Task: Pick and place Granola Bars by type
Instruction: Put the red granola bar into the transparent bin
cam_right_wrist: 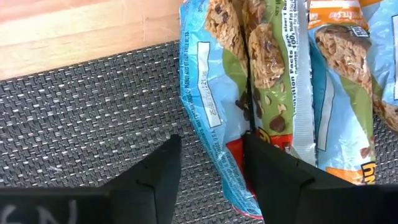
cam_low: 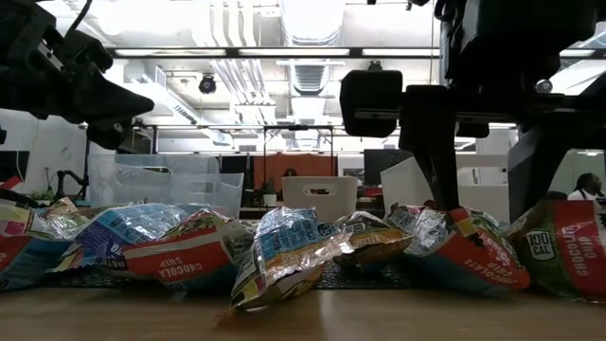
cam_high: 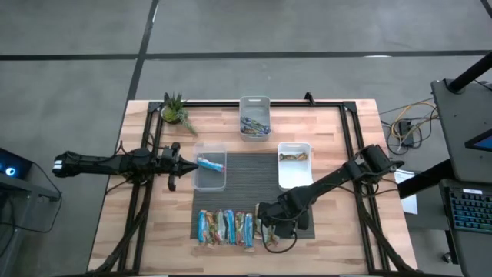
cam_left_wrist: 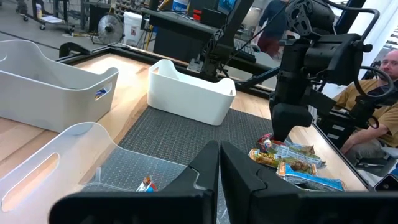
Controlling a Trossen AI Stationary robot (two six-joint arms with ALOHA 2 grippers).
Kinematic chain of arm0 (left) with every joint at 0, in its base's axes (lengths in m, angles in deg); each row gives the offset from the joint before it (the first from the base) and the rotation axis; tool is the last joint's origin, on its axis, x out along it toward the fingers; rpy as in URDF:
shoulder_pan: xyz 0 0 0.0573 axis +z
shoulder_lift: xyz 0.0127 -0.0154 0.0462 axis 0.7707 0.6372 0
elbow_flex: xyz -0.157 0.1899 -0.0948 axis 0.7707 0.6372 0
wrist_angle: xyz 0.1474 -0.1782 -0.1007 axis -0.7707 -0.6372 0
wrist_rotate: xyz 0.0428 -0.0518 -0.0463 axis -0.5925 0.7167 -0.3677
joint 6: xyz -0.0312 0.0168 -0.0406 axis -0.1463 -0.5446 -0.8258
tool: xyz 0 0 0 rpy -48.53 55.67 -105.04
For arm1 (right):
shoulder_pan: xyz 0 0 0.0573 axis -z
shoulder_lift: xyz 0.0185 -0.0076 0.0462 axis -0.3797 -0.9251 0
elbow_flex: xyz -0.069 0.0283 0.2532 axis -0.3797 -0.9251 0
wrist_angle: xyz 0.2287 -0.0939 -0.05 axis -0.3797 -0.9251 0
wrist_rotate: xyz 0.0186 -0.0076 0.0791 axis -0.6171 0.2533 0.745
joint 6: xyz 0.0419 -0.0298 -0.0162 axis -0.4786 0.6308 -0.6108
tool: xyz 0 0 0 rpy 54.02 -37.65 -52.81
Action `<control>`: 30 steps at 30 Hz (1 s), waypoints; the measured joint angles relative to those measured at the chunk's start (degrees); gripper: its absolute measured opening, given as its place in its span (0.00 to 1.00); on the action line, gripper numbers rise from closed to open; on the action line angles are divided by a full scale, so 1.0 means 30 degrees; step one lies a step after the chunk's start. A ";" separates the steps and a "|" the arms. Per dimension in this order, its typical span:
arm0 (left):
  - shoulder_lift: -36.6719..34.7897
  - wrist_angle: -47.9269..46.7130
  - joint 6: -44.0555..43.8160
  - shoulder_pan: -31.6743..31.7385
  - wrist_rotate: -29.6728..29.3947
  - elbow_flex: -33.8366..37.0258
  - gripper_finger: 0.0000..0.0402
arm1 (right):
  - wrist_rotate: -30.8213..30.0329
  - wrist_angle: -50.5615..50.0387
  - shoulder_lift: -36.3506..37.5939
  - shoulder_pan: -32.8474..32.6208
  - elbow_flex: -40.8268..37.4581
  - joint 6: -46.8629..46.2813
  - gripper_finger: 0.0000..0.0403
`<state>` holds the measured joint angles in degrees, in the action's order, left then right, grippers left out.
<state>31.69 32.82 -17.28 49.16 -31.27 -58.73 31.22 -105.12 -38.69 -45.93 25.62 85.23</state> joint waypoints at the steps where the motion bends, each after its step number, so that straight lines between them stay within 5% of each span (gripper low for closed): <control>1: 0.0000 0.0006 -0.0006 0.0000 -0.0002 -0.0005 0.00 | 0.0000 0.0010 0.0000 0.0000 -0.0028 -0.0003 0.41; 30: -0.0004 0.0004 -0.0006 0.0006 0.0000 -0.0006 0.00 | 0.0092 0.0039 -0.0012 0.0015 -0.0138 -0.0370 0.12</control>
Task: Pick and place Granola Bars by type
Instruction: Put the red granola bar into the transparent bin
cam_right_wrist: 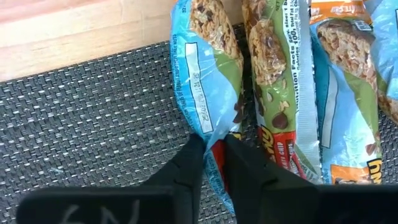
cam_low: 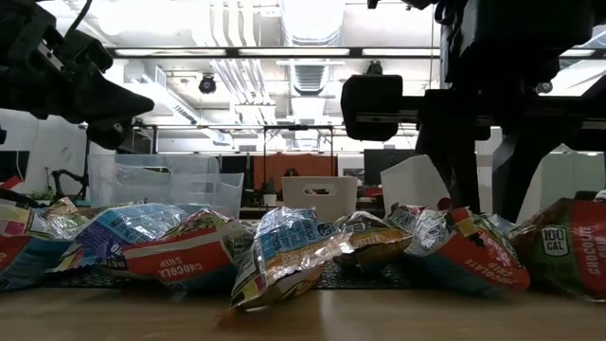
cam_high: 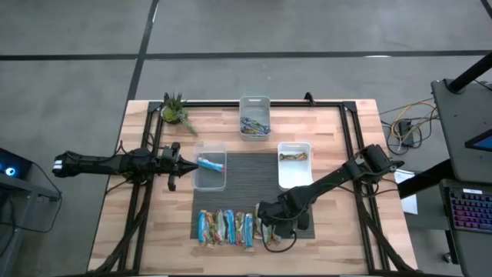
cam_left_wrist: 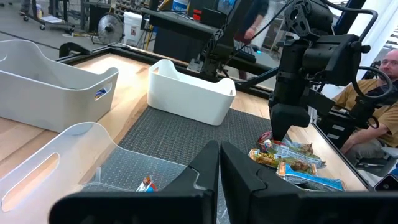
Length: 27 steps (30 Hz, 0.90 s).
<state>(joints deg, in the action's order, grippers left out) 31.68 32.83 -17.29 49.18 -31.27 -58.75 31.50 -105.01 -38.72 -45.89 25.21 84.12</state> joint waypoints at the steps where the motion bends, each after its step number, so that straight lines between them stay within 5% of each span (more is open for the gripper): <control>1: 0.0004 0.0001 0.0000 -0.0006 0.0000 0.0000 0.00 | -0.0023 -0.0012 0.0031 0.0000 0.0000 0.0000 0.12; 11: -0.0003 -0.0006 0.0000 0.0001 -0.0001 0.0000 0.00 | -0.0103 -0.0357 0.0726 0.0000 -0.0036 -0.0645 0.12; 27: 0.0004 0.0001 0.0000 -0.0005 0.0004 0.0002 0.00 | -0.0158 -0.0780 0.6090 0.1615 -0.0022 -0.4139 0.12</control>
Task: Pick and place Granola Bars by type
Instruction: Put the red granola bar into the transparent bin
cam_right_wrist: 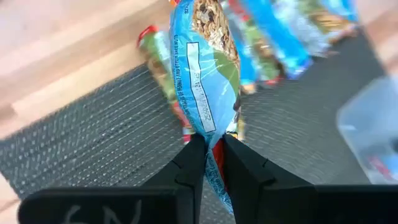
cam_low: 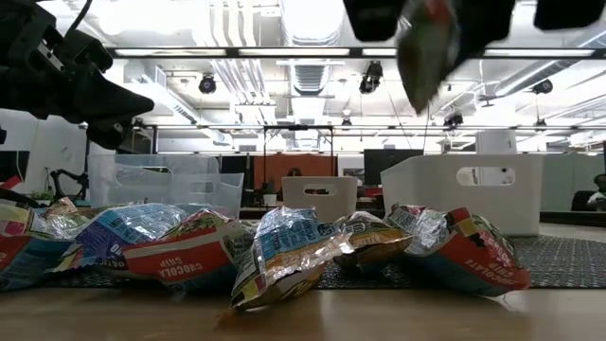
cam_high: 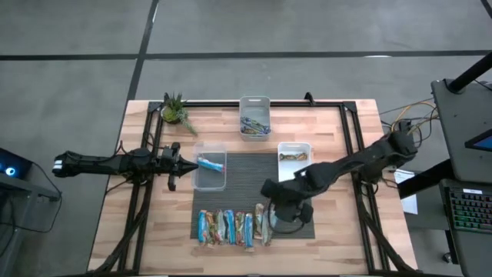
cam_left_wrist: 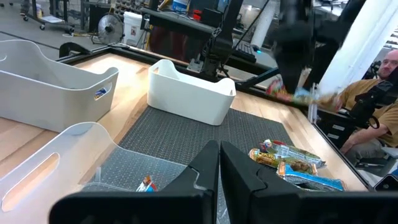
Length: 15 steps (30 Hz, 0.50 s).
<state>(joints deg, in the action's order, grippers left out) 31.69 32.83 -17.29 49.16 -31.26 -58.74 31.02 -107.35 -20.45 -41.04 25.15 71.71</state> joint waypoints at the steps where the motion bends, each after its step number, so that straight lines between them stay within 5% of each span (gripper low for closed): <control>1: 0.0000 -0.0003 0.0000 0.0006 -0.0002 0.0005 0.00 | -0.0001 -0.0020 0.0357 0.0115 0.0000 -0.0304 0.12; 15: 0.0000 0.0000 0.0000 0.0004 -0.0004 0.0004 0.00 | 0.0021 -0.0234 0.3357 0.1599 0.0015 -0.3814 0.12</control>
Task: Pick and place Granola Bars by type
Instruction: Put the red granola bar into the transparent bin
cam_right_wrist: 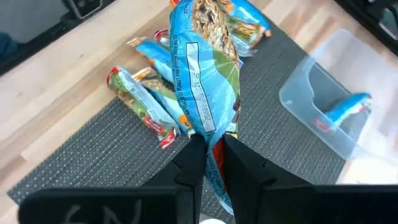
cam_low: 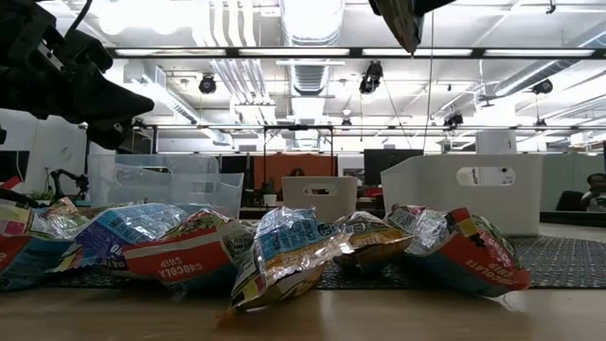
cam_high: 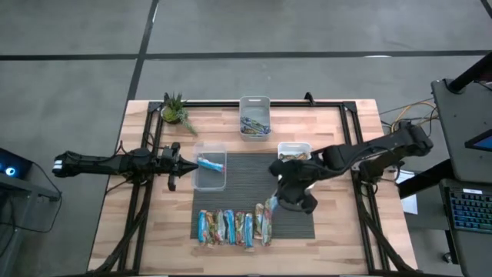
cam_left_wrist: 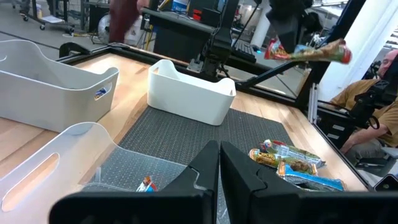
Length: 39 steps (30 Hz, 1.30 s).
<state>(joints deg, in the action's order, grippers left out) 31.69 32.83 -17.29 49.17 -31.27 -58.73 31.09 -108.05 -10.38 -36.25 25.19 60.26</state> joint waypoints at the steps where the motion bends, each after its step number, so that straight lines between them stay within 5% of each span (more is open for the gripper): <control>1: -0.0007 -0.0001 0.0000 -0.0004 0.0000 -0.0005 0.00 | 0.0009 -0.0020 0.0092 0.0185 0.0000 -0.0286 0.12; 31: -0.0007 0.0000 0.0000 -0.0004 0.0006 0.0001 0.00 | 0.0045 -0.0064 0.0164 0.6078 0.2934 -0.4922 0.12; 39: -0.0007 -0.0006 0.0000 -0.0004 0.0000 -0.0002 0.00 | 0.0138 -0.0145 -0.1448 0.7436 0.4574 -0.6754 0.12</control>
<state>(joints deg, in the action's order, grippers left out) 31.67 32.81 -17.29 49.16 -31.27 -58.73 31.50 -108.48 -14.72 -13.94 38.91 40.00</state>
